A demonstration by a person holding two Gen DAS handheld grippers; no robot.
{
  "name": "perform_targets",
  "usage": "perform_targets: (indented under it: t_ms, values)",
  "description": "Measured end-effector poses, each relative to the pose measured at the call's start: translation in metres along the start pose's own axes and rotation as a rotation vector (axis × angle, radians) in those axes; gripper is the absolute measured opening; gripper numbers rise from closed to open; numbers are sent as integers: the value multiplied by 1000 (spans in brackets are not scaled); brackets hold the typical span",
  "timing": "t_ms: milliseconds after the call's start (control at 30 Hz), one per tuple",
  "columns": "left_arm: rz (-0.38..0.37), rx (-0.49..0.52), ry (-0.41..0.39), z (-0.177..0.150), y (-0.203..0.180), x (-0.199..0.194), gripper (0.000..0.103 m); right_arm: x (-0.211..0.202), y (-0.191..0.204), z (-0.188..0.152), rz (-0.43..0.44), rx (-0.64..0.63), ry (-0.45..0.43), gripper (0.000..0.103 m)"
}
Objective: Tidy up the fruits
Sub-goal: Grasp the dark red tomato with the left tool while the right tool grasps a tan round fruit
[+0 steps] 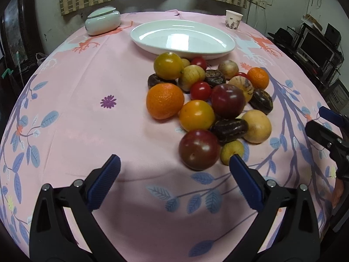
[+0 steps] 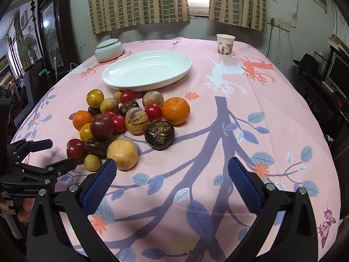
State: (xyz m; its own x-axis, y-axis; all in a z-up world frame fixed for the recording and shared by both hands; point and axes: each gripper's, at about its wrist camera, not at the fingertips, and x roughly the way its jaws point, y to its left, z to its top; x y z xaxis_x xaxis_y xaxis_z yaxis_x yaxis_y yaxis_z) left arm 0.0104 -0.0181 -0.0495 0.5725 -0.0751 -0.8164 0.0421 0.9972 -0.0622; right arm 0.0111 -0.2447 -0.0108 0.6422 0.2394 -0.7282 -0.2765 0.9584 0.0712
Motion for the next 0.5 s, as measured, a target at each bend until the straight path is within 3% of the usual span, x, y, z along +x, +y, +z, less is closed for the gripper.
perform_targets:
  t_ms: [267,333,400,433,500]
  values:
    - [-14,25,22,4,-3,14,96,2,-2,0,9,-3,10,102]
    - [-25,26,26,7,-4,16,84,4,-3,0,8,0,18,102]
    - [-89,35,27,10,-8,16,52,5,-4,0,10,7,29,102]
    - [-121,47,26,11,-12,15,41,5,-4,1,11,8,29,102]
    - [-91,85,14,10,-21,15,40,5,-3,1,17,5,29,102]
